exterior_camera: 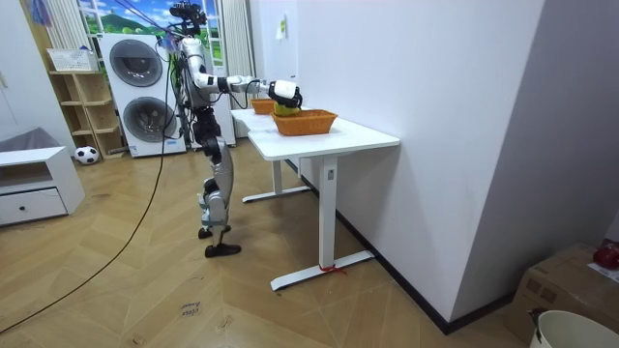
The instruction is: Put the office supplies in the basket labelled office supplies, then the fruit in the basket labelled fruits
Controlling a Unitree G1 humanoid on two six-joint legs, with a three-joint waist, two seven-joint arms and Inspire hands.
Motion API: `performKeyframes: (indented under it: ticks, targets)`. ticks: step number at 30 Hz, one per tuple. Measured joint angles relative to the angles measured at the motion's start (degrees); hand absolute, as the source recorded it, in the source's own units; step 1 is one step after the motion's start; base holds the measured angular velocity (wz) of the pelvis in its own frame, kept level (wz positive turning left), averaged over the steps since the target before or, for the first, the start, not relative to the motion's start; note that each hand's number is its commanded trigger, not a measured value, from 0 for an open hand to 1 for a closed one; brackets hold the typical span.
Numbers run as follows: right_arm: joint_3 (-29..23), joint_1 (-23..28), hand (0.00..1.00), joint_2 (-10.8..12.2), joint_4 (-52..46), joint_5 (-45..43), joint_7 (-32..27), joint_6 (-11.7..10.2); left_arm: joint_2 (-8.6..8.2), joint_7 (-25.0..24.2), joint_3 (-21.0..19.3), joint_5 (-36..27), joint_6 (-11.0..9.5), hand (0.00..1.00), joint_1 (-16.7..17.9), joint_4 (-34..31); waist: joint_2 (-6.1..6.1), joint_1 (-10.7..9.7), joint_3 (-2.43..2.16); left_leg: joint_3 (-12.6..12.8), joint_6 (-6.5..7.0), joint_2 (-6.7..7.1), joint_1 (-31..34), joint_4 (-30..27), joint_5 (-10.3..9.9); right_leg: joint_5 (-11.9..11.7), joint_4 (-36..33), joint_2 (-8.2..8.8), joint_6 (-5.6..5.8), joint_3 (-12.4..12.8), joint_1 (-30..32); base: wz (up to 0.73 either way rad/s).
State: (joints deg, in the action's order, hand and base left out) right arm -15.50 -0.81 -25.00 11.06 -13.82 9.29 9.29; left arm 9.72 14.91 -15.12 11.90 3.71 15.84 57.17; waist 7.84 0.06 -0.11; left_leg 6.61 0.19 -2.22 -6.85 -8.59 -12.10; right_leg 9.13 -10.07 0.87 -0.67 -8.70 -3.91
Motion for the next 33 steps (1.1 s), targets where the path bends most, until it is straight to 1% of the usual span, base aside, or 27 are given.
performKeyframes:
  ticks: [6,10,13,14,15,16,17,18,26,33]
  targets:
    - [-0.70,0.00,1.00,0.00,0.17,0.05,-0.01,0.00,-0.01,0.53,-0.51,0.02,0.00,0.00,0.42,0.15,-0.08,0.09,0.09,0.86,0.00,-0.01,-0.64,0.34,0.00,0.02,-0.47,-0.09,0.00,0.67,0.03,-0.08]
    - [-1.29,0.14,1.00,0.00,0.54,0.03,-0.04,0.00,0.05,0.75,-0.52,0.02,0.02,0.00,0.70,0.23,0.46,0.05,0.20,0.86,0.00,0.04,-0.63,0.32,0.00,0.02,-0.47,-0.09,0.01,0.68,-0.01,0.00]
    - [-1.30,0.24,1.00,0.00,1.72,0.01,-0.03,0.00,0.08,0.75,-0.51,0.02,0.05,0.00,0.75,0.23,0.91,0.08,-0.06,0.86,0.00,0.04,-0.65,0.32,0.00,0.02,-0.47,-0.10,0.01,0.68,0.00,0.00]
    - [-1.30,0.27,1.00,0.00,1.80,0.01,-0.03,0.00,0.08,0.74,-0.51,0.02,0.05,0.00,0.75,0.23,1.00,0.10,-0.08,0.86,0.00,0.03,-0.66,0.32,0.00,0.02,-0.47,-0.10,0.01,0.68,0.00,0.00]
    - [-1.30,0.27,0.77,0.00,1.80,0.01,-0.03,0.00,0.08,0.74,-0.51,0.02,0.05,0.00,0.75,0.23,1.02,0.10,-0.09,0.86,0.00,0.03,-0.67,0.32,0.00,0.02,-0.47,-0.10,0.01,0.68,0.00,0.00]
    - [-1.31,0.27,0.59,0.00,1.81,0.02,-0.03,0.00,0.08,0.74,-0.51,0.02,0.06,0.00,0.77,0.23,1.04,0.10,-0.10,0.86,0.00,0.02,-0.68,0.31,0.00,0.02,-0.47,-0.10,0.01,0.68,0.00,0.00]
    - [-1.31,0.27,0.05,0.00,1.81,0.01,-0.03,0.00,0.08,0.74,-0.51,0.02,0.07,0.00,0.76,0.23,1.00,0.10,-0.08,0.86,0.00,0.03,-0.73,0.29,0.00,0.02,-0.47,-0.11,0.01,0.71,-0.01,0.00]
    - [-1.31,0.27,0.00,0.00,1.81,0.01,-0.03,0.00,0.08,0.74,-0.50,0.02,0.08,0.00,0.75,0.23,0.99,0.10,-0.07,0.87,0.00,0.02,-0.75,0.29,0.00,0.02,-0.48,-0.11,0.01,0.72,-0.01,0.00]
    - [-1.62,0.25,0.00,0.00,1.77,0.38,-0.37,-0.02,0.10,0.75,-0.46,-0.04,0.15,0.00,0.96,0.24,1.08,0.19,-0.08,0.93,0.00,0.04,-0.72,0.32,0.00,0.02,-0.48,-0.27,0.00,0.68,-0.24,0.00]
    - [-1.61,0.25,0.00,0.00,1.78,0.37,-1.38,-0.02,0.07,1.19,-0.15,-0.03,0.31,0.00,1.19,0.15,0.87,0.18,0.06,0.97,-0.01,0.05,-0.61,0.31,-0.01,0.02,-0.46,-0.27,0.00,0.60,-0.01,0.00]
